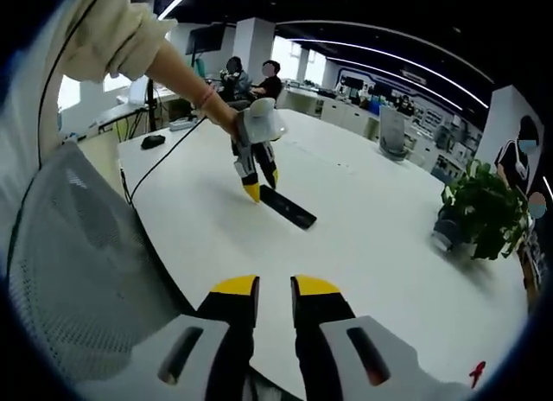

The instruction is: Press the specified remote control buttons in sequence, fully releasing each button before pressing the next.

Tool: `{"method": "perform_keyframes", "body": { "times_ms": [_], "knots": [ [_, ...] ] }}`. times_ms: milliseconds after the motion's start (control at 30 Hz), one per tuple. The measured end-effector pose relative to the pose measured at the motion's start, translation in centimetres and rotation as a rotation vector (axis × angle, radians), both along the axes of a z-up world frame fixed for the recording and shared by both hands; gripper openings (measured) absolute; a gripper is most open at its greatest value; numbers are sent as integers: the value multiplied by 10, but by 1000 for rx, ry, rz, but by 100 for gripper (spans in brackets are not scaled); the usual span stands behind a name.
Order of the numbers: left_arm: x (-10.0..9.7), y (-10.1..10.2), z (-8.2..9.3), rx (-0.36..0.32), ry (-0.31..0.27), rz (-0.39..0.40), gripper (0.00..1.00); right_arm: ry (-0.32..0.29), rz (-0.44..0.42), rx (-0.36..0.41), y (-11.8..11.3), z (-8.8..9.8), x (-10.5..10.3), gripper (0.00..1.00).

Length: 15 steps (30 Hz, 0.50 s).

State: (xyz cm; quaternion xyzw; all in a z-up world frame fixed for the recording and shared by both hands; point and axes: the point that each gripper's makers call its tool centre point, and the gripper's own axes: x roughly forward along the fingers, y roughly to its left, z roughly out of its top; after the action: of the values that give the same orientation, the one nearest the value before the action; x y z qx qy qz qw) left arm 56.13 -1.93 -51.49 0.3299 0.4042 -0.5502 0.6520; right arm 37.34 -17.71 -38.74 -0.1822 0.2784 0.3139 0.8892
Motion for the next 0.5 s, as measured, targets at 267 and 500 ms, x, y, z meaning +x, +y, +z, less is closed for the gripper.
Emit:
{"method": "perform_keyframes", "body": {
  "times_ms": [267,500],
  "knots": [
    [4,0,-3,5,-1,-4,34,-2,5,-5,1,1,0,13],
    [8,-2,-3,26,-14,-19,26,0,7,-8,1,0,0,13]
  ]
}}
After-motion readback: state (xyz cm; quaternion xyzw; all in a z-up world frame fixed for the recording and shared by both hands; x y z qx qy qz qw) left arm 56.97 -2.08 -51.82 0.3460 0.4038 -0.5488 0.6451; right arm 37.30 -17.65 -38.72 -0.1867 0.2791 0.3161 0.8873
